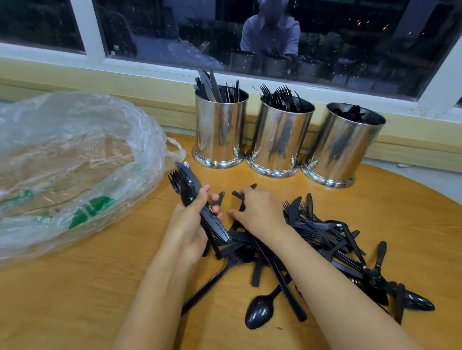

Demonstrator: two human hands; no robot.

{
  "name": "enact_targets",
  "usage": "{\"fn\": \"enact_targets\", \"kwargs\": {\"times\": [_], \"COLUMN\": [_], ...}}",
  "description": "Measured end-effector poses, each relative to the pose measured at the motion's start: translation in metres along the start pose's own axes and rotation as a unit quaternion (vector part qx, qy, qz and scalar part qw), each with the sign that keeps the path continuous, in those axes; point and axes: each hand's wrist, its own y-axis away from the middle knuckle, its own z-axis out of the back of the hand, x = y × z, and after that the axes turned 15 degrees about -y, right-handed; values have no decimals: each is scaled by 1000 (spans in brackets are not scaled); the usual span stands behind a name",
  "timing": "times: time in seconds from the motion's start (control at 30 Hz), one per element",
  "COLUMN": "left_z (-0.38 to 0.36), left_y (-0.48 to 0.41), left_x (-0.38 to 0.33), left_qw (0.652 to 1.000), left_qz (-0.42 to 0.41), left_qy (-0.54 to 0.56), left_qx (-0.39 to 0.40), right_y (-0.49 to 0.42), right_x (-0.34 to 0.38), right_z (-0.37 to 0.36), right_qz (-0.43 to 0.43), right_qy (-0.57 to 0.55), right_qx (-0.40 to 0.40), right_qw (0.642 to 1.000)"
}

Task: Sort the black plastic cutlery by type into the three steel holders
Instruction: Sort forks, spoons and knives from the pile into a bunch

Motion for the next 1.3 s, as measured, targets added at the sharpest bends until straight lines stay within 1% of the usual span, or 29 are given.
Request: {"fn": "enact_targets", "kwargs": {"times": [0.13, 0.3, 0.5, 0.63, 0.7, 0.8, 0.9, 0.97, 1.0, 1.03, 1.07, 1.1, 1.17, 1.2, 1.23, 1.3], "left_z": [0, 0, 0, 1, 0, 0, 0, 0, 0, 0, 1, 1, 1, 1, 1, 0], "left_y": [1, 2, 3, 3, 4, 4, 4, 4, 3, 3, 3, 3, 2, 2, 1, 0], "left_x": [-1, -2, -2, -1, -2, -2, -2, -2, -2, -2, -2, -2, -1, -1, 0, 0], "left_qw": [1000, 1000, 1000, 1000, 1000, 1000, 999, 999, 999, 999, 998, 998, 998, 997, 997, 995], "left_qz": [-2, 0, 4, 6, 7, 12, 23, 28, 30, 31, 33, 35, 39, 42, 46, 51], "left_qy": [5, 3, 4, 5, 9, 16, 29, 35, 38, 40, 42, 46, 55, 60, 66, 78], "left_qx": [-2, -8, -7, -5, -5, -3, 2, 5, 7, 9, 12, 15, 18, 17, 17, 23], "right_y": [-6, -3, 6, 6, 5, 3, 1, -1, -2, -4, -5, -6, -5, -3, 1, 13], "right_x": [2, -2, -1, 6, 8, 6, 4, 0, -3, -5, -5, -4, 0, 3, 5, 7], "right_z": [-8, -2, 3, 4, 3, 4, 7, 8, 9, 10, 13, 16, 25, 30, 33, 37], "right_qz": [7, 0, -7, -1, -6, -25, -48, -58, -60, -55, -45, -36, -29, -29, -29, -30], "right_qy": [-50, -77, 0, 90, 117, 120, 98, 27, -43, -130, -220, -301, -430, -480, -516, -542], "right_qx": [-5, -8, -16, -27, -30, -33, -27, -45, -66, -94, -126, -160, -206, -204, -187, -131], "right_qw": [999, 997, 1000, 996, 993, 992, 994, 997, 995, 986, 966, 940, 878, 853, 836, 830]}}
